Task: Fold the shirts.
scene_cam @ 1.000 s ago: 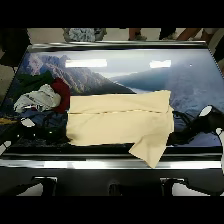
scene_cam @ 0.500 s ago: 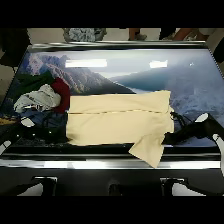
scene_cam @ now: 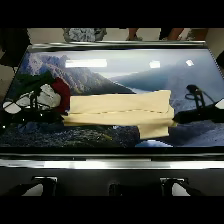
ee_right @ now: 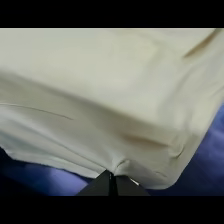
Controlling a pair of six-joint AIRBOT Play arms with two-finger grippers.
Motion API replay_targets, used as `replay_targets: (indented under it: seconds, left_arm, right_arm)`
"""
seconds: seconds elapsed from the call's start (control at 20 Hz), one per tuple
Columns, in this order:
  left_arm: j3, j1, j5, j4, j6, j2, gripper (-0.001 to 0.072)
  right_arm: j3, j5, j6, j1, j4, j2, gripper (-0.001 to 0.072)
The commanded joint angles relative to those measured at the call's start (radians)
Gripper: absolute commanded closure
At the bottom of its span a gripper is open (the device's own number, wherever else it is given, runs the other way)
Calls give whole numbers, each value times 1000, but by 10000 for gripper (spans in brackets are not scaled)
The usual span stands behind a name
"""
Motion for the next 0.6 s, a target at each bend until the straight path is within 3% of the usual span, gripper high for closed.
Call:
replay_targets:
  seconds: [0.0, 0.1, 0.25, 0.55]
  left_arm:
    - [178, -5, 39, -2, -47, -124, 683]
    - [302, -15, 38, -2, -56, -264, 682]
    - [497, -14, 14, -2, -107, -465, 682]
    - [689, -25, -47, 4, -167, -692, 681]
  right_arm:
    - [208, -79, 29, 41, 34, -107, 678]
    - [323, -126, 42, 108, 22, -247, 677]
    - [496, -197, 163, 152, 9, -458, 677]
    - [619, -248, 178, 167, 48, -664, 675]
